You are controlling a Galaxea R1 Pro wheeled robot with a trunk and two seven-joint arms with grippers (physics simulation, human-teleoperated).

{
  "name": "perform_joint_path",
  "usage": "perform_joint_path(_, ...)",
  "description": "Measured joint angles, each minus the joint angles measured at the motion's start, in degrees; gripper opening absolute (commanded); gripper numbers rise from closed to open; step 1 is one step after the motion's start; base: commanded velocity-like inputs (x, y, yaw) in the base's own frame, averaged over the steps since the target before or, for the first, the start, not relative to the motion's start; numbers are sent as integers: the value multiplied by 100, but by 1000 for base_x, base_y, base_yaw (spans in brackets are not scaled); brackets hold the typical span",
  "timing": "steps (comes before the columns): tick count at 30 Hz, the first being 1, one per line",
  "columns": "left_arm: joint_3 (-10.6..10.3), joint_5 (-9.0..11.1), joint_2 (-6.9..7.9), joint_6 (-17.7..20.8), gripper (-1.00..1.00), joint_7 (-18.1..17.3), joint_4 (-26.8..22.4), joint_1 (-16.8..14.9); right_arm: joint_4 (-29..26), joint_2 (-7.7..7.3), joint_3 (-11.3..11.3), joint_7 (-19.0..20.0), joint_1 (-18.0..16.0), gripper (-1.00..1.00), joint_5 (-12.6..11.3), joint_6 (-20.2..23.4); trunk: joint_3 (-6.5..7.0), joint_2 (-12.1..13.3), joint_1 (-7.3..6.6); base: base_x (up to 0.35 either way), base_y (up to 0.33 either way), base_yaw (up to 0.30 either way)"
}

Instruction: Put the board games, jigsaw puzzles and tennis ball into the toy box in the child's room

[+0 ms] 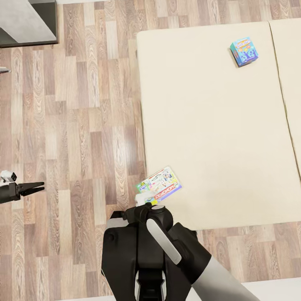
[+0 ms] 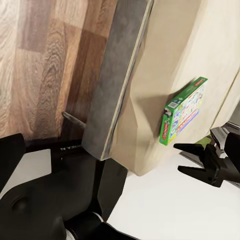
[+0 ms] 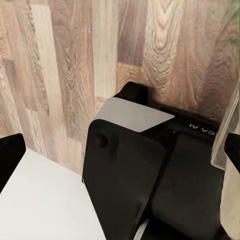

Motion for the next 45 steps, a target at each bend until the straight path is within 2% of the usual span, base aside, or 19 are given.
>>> perform_joint_path(45, 0, -2, -2, 1, 100, 0, 0, 0, 0, 0, 0, -1, 0, 100, 0, -9, 0, 0, 0, 0, 232, 0)
